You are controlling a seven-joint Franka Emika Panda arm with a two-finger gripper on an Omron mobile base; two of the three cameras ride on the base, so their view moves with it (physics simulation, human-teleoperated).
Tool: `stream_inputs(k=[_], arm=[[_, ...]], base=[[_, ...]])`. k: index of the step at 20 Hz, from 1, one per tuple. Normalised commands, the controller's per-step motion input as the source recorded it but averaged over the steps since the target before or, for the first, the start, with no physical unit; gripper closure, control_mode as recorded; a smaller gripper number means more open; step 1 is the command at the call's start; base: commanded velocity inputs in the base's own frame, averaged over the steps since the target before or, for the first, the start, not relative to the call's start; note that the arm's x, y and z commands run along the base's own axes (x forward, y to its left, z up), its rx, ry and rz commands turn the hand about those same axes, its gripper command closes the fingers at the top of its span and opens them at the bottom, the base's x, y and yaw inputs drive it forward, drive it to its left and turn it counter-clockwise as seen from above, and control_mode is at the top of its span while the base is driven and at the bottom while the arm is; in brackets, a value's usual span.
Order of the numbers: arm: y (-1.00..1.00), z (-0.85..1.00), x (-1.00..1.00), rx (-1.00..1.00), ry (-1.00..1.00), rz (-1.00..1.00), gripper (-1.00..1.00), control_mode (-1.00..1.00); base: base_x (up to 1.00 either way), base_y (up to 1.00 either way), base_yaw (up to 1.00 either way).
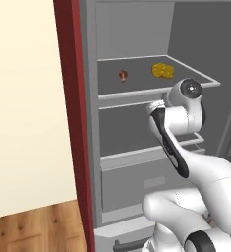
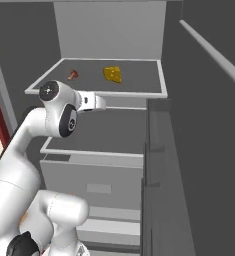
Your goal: Take the cheese, shrimp, and mushroom from the fridge and place them on the plate on the dining counter to create an appetizer plate.
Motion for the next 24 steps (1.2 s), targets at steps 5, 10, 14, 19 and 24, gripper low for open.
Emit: stream_inputs(k=[5, 10, 14, 19, 24], arm=[[0.02, 0.3, 0.0, 0.03, 0.04, 0.0, -1.0, -1.0], [0.02, 0.29, 0.01, 0.06, 0.09, 0.0, -1.0, -1.0], [0.05, 0.02, 0.05, 0.17, 0.09, 0.0, -1.0, -1.0], [0.26, 0.0, 0.04, 0.17, -0.01, 0.0, -1.0, -1.0], [0.25, 0.17, 0.02, 0.03, -0.14, 0.0, -1.0, -1.0]], base=[[0.0, 0.0, 0.0], [0.0, 0.0, 0.0], [0.0, 0.0, 0.0], [0.0, 0.0, 0.0], [0.0, 0.0, 0.0]])
